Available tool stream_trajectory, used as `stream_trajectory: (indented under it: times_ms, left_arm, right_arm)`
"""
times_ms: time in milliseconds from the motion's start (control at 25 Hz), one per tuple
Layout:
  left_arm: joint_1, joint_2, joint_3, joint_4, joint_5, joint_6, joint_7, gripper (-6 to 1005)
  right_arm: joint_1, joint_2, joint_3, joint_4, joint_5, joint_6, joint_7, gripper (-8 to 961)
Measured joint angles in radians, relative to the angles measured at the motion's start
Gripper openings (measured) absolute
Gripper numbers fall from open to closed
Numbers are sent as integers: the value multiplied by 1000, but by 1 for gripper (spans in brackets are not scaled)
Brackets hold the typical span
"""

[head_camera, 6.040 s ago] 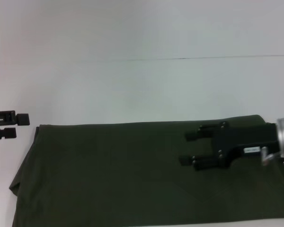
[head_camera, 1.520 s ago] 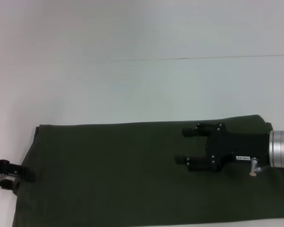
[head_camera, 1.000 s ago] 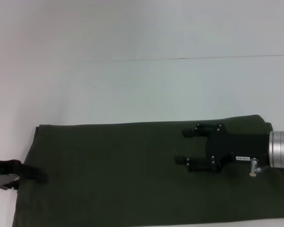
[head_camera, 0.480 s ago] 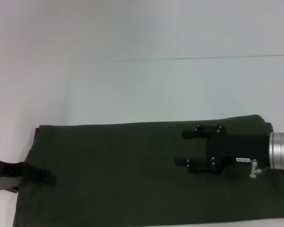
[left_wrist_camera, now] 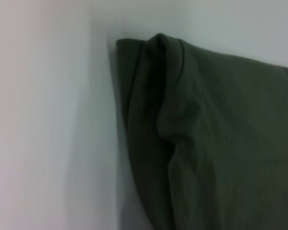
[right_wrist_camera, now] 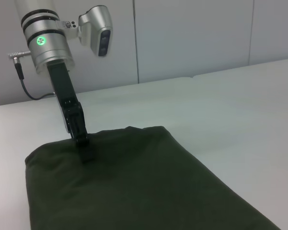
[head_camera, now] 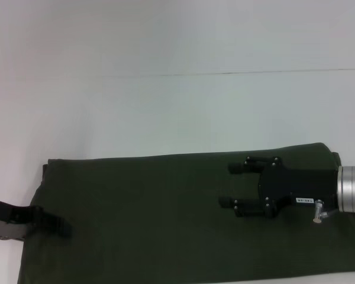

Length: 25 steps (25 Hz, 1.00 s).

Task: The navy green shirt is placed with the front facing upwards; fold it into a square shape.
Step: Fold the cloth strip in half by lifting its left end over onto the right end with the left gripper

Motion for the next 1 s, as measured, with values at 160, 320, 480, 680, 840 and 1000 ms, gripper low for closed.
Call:
stream_trajectory:
  times_ms: [160,320,480,680,840,1000]
  left_arm:
    - [-1,0,2,0,4,-7,-3,492]
    - [-2,1,1,-2,1,-10,-10,417]
    - [-2,3,1,-3,6,-12,-20,341]
    - [-5,2,2,-4,7,-12,-20,179]
    - [-9,4,2,-4,7,-9,-15,101]
    - [-13,12,1,8,8,-5,-16,93]
  right_arm:
    - [-1,0,0,0,0,-2,0,809]
    - [-2,0,0,-1,0,-2,0,808]
    - [-2,0,0,-2,0,-2,0,808]
    - [-2,0,0,-3,0,-2,0,809]
    - [-2,0,0,-3,0,-2,0,809]
    - [-2,0,0,-2,3,-3,0,808]
